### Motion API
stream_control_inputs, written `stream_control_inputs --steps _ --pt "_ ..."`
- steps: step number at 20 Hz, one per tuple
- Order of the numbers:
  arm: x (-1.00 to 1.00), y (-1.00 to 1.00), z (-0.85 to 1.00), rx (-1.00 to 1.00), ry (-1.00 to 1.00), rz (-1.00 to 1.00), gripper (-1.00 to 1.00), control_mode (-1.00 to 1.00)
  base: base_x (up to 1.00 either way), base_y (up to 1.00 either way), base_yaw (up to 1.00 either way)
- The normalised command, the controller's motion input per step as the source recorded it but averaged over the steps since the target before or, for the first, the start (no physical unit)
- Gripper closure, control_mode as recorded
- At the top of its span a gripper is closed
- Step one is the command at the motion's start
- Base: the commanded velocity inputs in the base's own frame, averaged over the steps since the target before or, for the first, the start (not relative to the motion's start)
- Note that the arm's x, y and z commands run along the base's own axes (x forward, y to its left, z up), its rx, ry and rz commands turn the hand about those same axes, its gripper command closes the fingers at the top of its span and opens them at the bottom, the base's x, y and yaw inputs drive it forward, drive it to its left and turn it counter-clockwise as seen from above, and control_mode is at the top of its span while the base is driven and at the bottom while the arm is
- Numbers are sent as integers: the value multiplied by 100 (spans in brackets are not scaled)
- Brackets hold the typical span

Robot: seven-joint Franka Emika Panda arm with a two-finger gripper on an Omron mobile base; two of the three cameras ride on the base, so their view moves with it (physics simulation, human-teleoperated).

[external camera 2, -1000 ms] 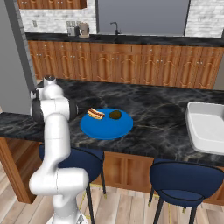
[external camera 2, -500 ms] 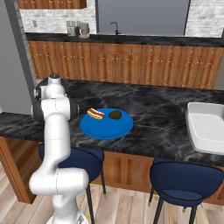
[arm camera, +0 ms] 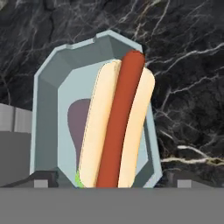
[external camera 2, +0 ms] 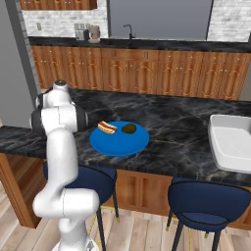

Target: Place one cooked food and one vegetable from the large plate to each tupperware container.

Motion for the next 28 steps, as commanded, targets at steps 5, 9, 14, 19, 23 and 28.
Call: stream_control_inputs --steps 5,9,14,19,23,28 --pt "-41 -66 37 -4 -5 4 -100 -100 0 0 0" --pt "-34 -82 19 -18 -4 13 -100 -100 0 0 0" --pt "-33 -75 21 -21 -3 36 -100 -100 0 0 0" --pt "-30 -81 36 -13 -8 43 -100 -100 0 0 0" --pt "16 -62 3 0 11 29 -100 -100 0 0 0" --pt "0 -41 9 -2 0 1 -100 -100 0 0 0"
